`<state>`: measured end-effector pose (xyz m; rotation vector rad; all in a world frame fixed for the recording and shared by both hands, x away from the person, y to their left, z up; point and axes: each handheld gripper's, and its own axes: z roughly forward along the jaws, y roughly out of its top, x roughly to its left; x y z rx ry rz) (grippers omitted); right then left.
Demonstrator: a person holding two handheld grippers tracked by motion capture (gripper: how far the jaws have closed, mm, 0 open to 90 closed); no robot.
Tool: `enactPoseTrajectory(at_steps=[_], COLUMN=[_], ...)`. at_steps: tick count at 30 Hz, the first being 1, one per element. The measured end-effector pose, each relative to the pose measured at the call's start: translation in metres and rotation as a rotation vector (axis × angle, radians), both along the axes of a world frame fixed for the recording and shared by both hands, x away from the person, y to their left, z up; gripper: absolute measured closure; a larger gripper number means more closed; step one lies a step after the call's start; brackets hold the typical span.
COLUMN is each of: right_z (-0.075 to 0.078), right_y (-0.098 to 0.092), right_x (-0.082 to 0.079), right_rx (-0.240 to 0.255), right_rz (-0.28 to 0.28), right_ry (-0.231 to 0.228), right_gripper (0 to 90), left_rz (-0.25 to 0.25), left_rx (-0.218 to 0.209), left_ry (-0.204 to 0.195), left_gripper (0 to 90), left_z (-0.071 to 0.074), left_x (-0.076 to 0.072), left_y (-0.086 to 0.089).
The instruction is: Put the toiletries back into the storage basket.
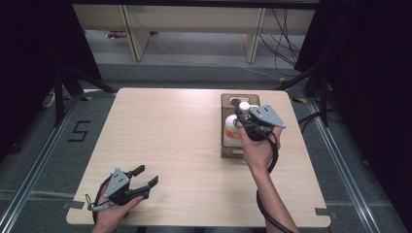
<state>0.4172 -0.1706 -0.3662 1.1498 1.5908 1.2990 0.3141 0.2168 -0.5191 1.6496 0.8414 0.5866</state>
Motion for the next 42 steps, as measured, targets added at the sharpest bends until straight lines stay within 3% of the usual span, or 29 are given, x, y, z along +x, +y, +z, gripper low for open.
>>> enactPoseTrajectory(at_steps=[18, 31, 35, 38, 42], right_z=[-0.002, -0.007, -0.011, -0.015, -0.022], right_y=[0.000, -0.020, -0.025, -0.031, -0.042], right_x=[-0.006, -0.029, -0.034, -0.039, -0.044], right_rx=[0.004, -0.021, -0.033, -0.027, -0.021], right_rz=[0.013, 0.030, 0.030, 0.026, 0.017], right_ry=[0.019, 0.049, 0.047, 0.058, 0.070], right_gripper=[41.5, 39.9, 40.1, 40.2, 40.3], left_rz=[-0.001, 0.002, 0.005, 0.002, 0.001], left_rx=[-0.004, -0.002, -0.031, -0.001, -0.004], left_ry=[0.000, 0.007, 0.019, 0.005, 0.006], left_gripper=[31.2, 31.2, 31.2, 31.2, 31.2], left_z=[0.000, -0.001, -0.002, -0.001, -0.001], left_x=[0.000, 0.001, 0.001, 0.001, 0.002], left_y=[-0.001, -0.001, -0.003, -0.002, -0.002])
